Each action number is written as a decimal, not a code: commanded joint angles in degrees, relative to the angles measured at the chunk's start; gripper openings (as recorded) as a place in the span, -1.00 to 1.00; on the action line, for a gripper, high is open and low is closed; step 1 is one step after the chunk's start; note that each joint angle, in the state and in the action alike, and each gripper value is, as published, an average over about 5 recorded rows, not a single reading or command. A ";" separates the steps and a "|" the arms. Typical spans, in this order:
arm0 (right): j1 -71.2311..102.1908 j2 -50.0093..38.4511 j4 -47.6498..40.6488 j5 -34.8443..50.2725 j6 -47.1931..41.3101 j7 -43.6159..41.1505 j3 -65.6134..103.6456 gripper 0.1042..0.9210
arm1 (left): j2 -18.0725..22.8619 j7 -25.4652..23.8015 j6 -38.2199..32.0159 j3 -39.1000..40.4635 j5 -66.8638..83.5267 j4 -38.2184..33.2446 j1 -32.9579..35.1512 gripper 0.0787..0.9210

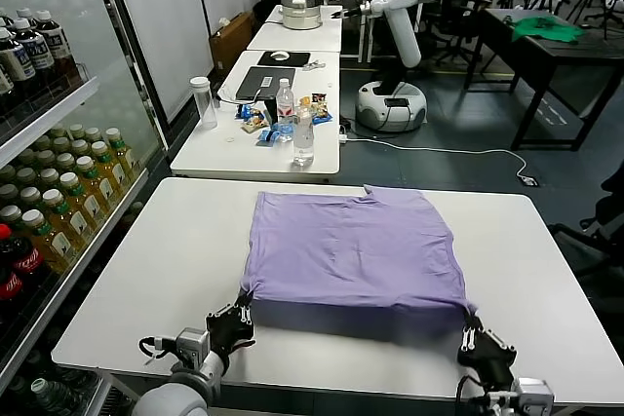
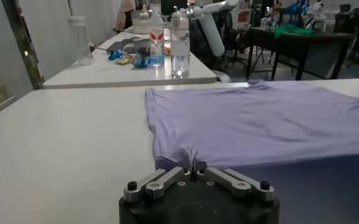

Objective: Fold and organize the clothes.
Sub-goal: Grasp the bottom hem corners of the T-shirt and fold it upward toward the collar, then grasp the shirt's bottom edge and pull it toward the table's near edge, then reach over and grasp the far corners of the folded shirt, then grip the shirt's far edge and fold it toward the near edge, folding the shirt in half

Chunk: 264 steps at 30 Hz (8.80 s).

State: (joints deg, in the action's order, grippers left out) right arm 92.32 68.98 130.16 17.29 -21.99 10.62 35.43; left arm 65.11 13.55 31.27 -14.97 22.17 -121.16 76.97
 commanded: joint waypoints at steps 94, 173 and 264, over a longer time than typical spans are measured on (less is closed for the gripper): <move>-1.55 -5.54 -10.96 4.68 -3.46 -3.08 0.64 -0.98 | 4.79 1.53 -3.84 6.24 -2.02 12.70 -9.56 -0.96; -68.91 -3.14 -67.20 19.98 -11.09 -2.70 -34.05 0.76 | 1.96 7.53 2.03 11.33 12.09 33.36 -33.84 0.77; -4.77 -10.04 -5.64 12.35 -9.07 -2.74 3.37 -0.06 | 0.41 8.17 -6.63 1.88 1.78 -2.87 4.03 -0.12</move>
State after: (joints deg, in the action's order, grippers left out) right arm 81.63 56.88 120.47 33.31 -31.76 7.90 36.33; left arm 60.75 16.26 28.27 -13.13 31.48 -119.72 74.60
